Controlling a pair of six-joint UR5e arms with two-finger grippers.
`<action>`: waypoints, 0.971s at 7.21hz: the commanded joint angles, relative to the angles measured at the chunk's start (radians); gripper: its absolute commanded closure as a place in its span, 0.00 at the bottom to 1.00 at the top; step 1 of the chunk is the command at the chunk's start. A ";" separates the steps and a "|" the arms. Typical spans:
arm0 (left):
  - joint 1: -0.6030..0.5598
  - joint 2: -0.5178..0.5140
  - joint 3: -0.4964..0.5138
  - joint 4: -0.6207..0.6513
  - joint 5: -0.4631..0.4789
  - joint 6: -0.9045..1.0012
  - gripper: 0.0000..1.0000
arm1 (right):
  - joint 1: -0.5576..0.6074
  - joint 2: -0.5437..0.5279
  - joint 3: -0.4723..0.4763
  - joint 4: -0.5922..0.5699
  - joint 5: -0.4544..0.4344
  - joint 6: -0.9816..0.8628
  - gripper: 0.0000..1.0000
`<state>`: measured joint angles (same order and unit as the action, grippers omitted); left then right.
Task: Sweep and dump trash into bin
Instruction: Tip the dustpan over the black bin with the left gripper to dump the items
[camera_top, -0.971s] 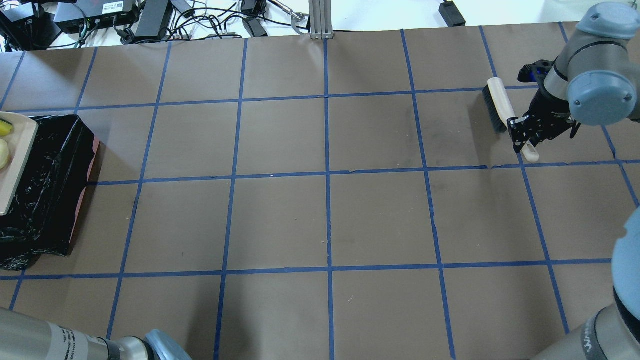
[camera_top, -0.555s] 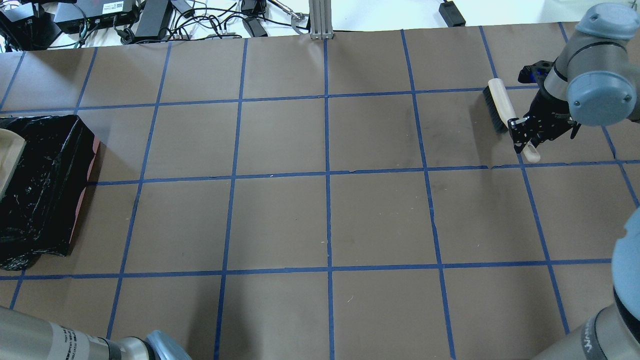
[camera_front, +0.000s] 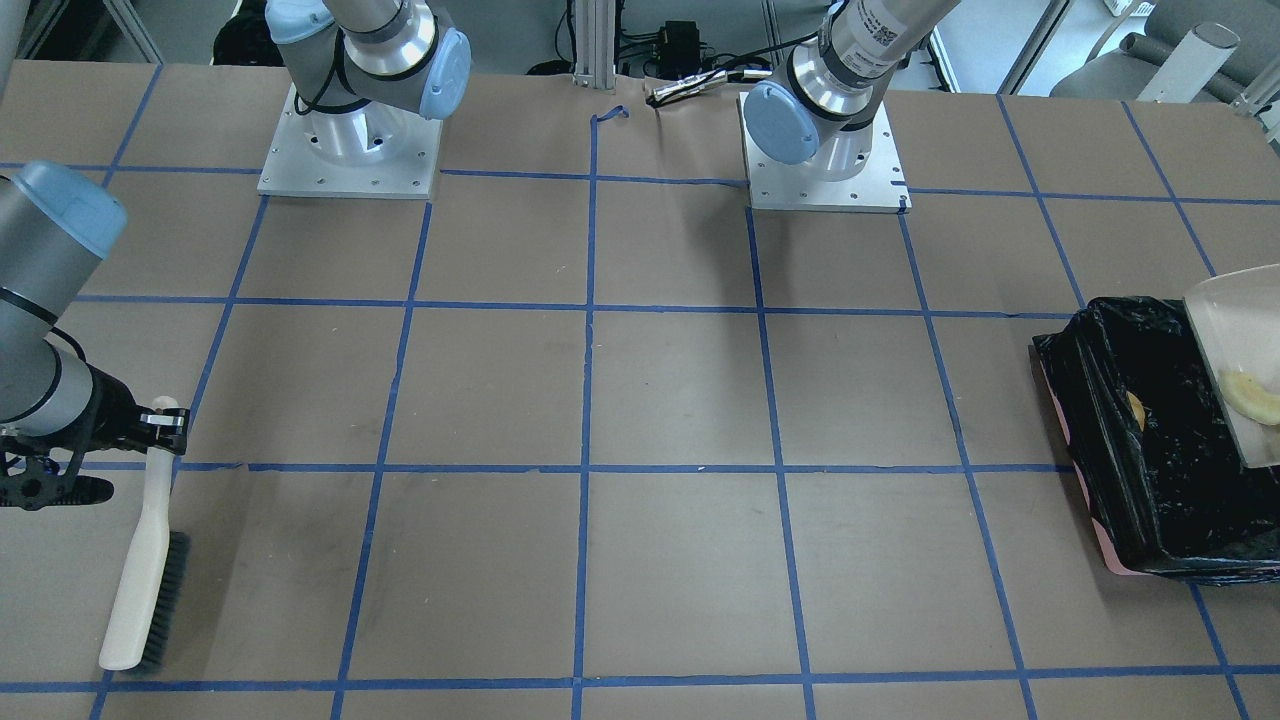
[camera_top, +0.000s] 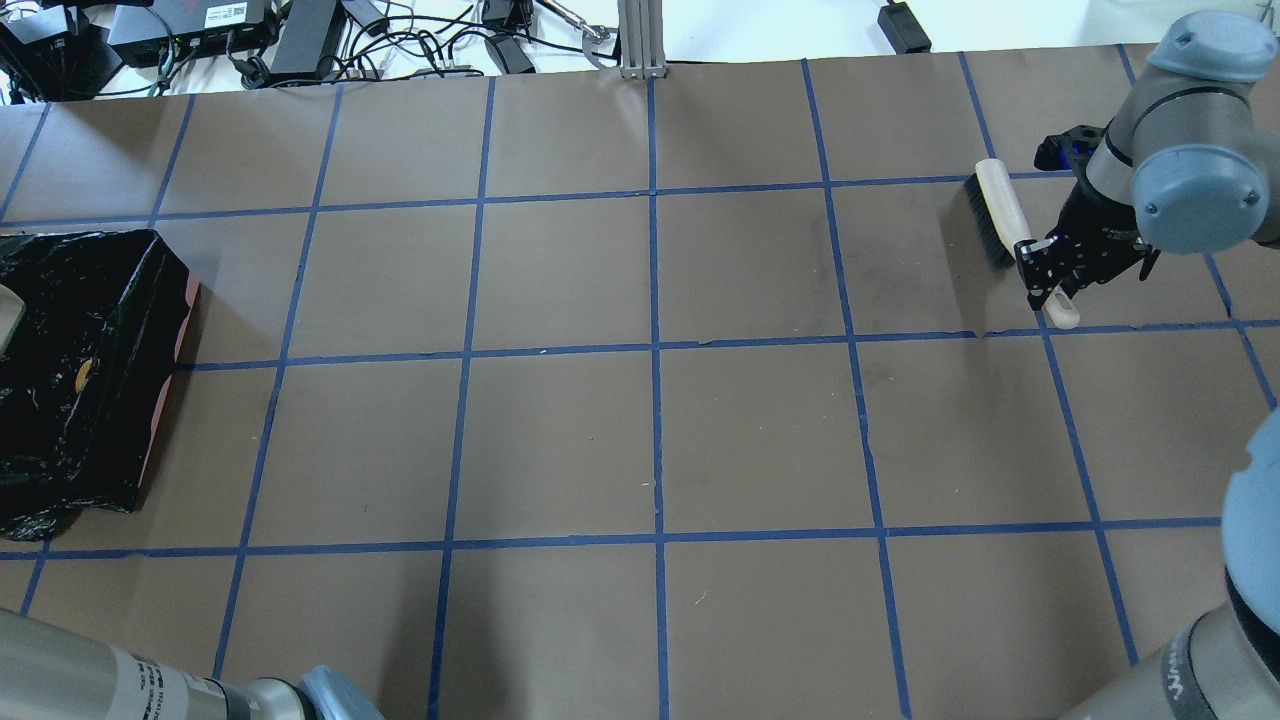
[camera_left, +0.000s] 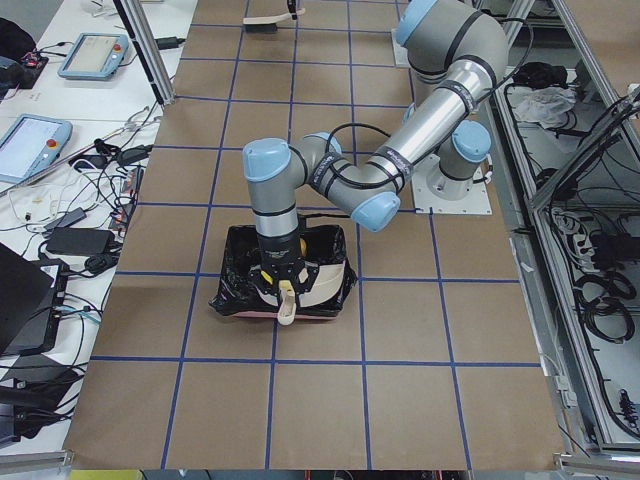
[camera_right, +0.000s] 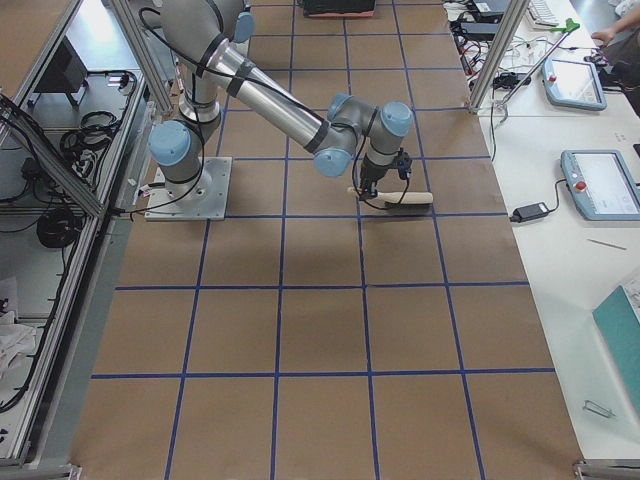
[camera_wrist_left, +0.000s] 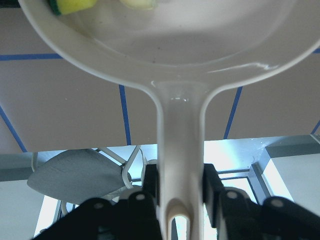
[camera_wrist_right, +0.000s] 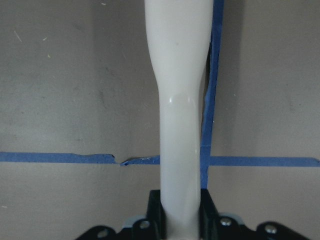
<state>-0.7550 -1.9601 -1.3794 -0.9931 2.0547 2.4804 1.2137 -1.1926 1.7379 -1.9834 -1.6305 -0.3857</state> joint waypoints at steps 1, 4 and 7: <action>-0.082 -0.003 -0.003 0.148 0.155 0.075 1.00 | 0.000 0.001 -0.001 -0.002 0.000 0.001 0.92; -0.168 0.003 -0.007 0.182 0.196 0.095 1.00 | -0.003 0.007 -0.001 -0.003 0.003 0.004 0.54; -0.182 0.016 -0.029 0.183 0.194 0.110 1.00 | -0.003 0.007 -0.001 -0.006 0.005 0.005 0.40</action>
<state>-0.9322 -1.9505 -1.3962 -0.8108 2.2504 2.5857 1.2104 -1.1860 1.7366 -1.9891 -1.6264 -0.3822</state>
